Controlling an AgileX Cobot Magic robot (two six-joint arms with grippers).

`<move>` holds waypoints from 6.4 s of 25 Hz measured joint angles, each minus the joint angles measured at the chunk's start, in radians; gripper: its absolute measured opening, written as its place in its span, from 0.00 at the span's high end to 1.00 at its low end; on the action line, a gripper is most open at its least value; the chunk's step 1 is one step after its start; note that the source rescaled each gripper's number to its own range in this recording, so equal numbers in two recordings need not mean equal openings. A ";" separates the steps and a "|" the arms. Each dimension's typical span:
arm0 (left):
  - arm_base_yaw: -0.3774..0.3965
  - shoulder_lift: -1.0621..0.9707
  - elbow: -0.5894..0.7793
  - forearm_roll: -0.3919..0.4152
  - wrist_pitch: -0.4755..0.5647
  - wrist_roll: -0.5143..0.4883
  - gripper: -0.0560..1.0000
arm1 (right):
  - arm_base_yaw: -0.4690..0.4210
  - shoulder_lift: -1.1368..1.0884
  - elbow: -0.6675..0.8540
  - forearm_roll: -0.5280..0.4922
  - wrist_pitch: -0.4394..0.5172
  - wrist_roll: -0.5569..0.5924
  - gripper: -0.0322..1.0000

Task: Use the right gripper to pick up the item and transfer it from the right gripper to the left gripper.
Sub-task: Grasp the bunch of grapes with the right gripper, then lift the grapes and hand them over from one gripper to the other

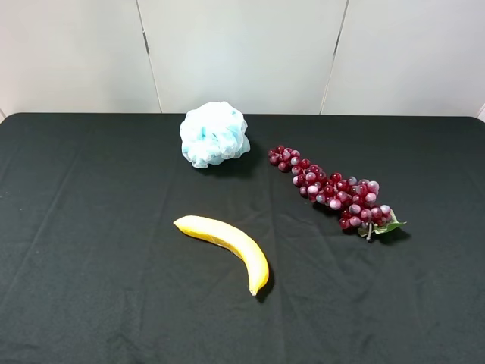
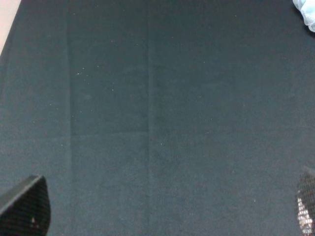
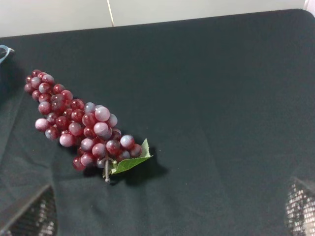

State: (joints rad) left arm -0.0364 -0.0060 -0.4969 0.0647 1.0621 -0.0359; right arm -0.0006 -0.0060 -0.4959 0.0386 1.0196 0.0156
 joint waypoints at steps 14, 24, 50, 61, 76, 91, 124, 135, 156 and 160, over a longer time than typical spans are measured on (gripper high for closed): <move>0.000 0.000 0.000 0.000 0.000 0.000 0.01 | 0.000 0.000 0.000 0.000 0.000 0.000 0.00; 0.000 0.000 0.000 0.000 0.000 0.000 0.01 | 0.000 0.079 -0.022 0.047 0.001 -0.002 0.00; 0.000 0.000 0.000 0.000 -0.007 0.000 0.01 | 0.319 1.274 -0.432 0.002 -0.114 -0.469 0.00; 0.000 0.000 0.000 0.000 -0.007 0.000 0.01 | 0.319 1.534 -0.432 -0.074 -0.284 -0.463 0.00; 0.000 0.000 0.000 0.000 -0.007 0.000 0.01 | 0.319 1.811 -0.434 -0.138 -0.460 -0.368 0.00; 0.000 0.000 0.000 0.000 -0.007 0.000 0.01 | 0.319 1.860 -0.440 -0.177 -0.490 -0.269 0.86; 0.000 0.000 0.000 0.000 -0.008 0.000 0.01 | 0.340 1.548 -1.093 0.103 0.200 -0.215 0.96; 0.000 0.000 0.000 -0.011 -0.008 0.001 0.01 | 0.628 1.487 -1.093 0.109 0.204 -0.341 0.96; -0.278 0.544 -0.212 -0.411 -0.191 0.565 0.01 | 0.799 1.501 -1.083 0.157 0.208 -0.633 0.96; -0.437 0.639 -0.212 -0.411 -0.298 0.617 0.01 | 0.799 1.515 -1.083 0.179 0.208 -0.697 0.96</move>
State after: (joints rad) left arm -0.4730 0.6333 -0.7089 -0.3466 0.7642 0.5806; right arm 0.7989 1.5088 -1.5792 0.2178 1.2278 -0.6815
